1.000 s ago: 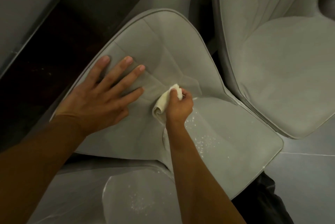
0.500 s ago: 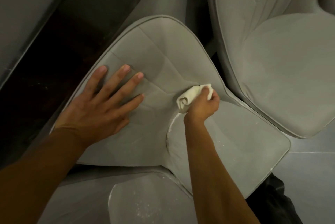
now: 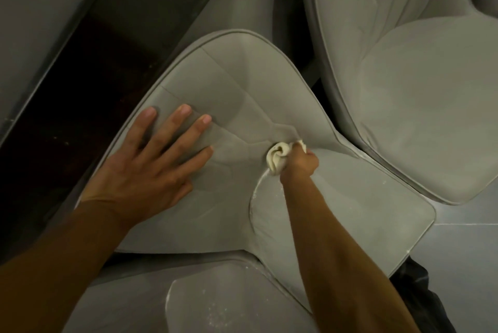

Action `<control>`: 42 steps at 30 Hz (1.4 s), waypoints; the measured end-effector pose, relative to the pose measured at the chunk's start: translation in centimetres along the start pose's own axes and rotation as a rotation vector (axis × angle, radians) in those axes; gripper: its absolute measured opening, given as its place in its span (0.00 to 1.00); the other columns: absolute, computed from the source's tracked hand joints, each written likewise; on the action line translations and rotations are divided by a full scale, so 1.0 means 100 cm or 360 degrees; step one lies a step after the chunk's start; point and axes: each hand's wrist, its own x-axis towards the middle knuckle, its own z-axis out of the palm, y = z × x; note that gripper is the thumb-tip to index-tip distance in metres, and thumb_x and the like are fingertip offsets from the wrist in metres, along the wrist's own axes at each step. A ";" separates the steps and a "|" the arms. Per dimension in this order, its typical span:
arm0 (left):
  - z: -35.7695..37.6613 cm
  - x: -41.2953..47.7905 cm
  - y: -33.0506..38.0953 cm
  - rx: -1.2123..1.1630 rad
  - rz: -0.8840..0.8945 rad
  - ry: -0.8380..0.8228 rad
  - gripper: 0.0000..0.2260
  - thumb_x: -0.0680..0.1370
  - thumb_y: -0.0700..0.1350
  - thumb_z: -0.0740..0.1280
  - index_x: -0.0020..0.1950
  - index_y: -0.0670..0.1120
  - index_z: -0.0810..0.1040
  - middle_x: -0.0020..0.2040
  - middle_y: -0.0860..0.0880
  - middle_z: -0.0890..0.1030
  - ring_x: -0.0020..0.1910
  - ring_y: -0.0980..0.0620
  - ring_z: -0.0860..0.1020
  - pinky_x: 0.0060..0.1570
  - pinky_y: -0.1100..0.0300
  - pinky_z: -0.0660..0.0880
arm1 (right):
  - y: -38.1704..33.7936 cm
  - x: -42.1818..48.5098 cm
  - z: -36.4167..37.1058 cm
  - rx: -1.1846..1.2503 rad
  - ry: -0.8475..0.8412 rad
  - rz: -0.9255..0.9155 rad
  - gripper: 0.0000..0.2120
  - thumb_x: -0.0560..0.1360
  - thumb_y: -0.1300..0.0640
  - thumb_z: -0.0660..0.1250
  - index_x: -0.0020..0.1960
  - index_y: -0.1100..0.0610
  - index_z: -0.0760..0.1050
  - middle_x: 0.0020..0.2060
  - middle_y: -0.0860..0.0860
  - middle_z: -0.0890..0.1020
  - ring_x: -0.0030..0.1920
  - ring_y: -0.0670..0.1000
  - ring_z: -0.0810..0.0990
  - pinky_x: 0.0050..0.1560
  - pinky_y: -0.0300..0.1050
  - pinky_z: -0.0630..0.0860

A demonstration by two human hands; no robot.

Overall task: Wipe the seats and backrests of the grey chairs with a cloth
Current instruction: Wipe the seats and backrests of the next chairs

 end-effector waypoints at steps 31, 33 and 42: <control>0.001 -0.001 0.000 0.0021 -0.0003 -0.0006 0.28 0.79 0.55 0.61 0.77 0.47 0.70 0.82 0.38 0.56 0.80 0.33 0.53 0.77 0.33 0.47 | 0.037 -0.085 -0.025 -0.0391 -0.0600 -0.1206 0.09 0.76 0.58 0.72 0.56 0.54 0.78 0.49 0.45 0.82 0.49 0.44 0.80 0.53 0.36 0.77; 0.001 -0.001 0.000 0.0024 -0.0010 0.0007 0.27 0.79 0.55 0.61 0.77 0.47 0.71 0.82 0.38 0.56 0.80 0.33 0.53 0.77 0.33 0.47 | 0.057 -0.066 -0.024 -0.0615 -0.0533 -0.1007 0.09 0.76 0.59 0.70 0.57 0.55 0.78 0.49 0.46 0.82 0.48 0.44 0.79 0.55 0.39 0.76; 0.000 -0.001 -0.001 0.0067 0.0022 -0.0030 0.28 0.78 0.56 0.62 0.77 0.48 0.70 0.82 0.38 0.55 0.80 0.32 0.53 0.78 0.33 0.45 | 0.113 -0.035 -0.016 -0.0696 -0.0489 -0.0030 0.04 0.76 0.58 0.70 0.50 0.54 0.79 0.47 0.56 0.83 0.51 0.58 0.82 0.58 0.53 0.79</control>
